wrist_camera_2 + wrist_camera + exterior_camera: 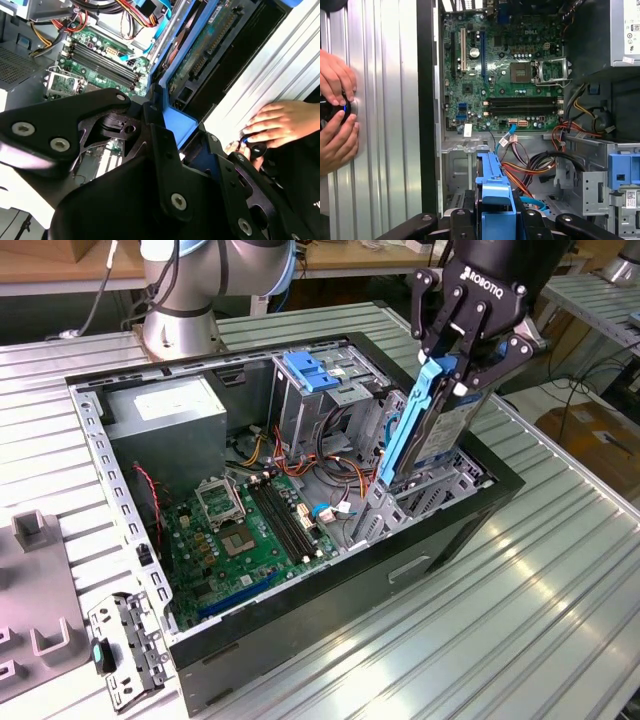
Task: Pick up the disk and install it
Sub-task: 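Insert the disk into the insertion slot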
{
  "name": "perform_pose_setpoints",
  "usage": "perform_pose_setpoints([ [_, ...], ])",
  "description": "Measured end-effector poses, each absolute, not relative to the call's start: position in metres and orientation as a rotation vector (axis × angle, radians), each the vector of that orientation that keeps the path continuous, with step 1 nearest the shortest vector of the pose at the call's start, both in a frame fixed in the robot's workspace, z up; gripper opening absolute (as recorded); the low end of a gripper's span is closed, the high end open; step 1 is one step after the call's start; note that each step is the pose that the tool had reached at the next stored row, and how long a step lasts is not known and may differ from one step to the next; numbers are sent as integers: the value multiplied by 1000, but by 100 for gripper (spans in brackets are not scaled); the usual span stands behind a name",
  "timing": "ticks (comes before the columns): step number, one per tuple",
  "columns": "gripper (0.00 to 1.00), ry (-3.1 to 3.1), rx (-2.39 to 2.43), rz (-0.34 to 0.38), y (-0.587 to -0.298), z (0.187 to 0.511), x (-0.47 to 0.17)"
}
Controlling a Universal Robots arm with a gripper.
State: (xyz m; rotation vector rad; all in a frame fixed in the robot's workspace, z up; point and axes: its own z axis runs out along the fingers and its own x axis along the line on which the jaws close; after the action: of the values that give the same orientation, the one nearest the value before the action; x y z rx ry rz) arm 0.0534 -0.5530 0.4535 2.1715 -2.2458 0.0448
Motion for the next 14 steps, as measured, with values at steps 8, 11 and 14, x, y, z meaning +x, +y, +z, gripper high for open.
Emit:
perform_pose_setpoints([
  [8, 37, -2247, 2173, 42, -554, 452, 56],
  [11, 37, -2249, 2175, 37, -554, 452, 55],
  [14, 37, -2250, 2177, 34, -554, 450, 55],
])
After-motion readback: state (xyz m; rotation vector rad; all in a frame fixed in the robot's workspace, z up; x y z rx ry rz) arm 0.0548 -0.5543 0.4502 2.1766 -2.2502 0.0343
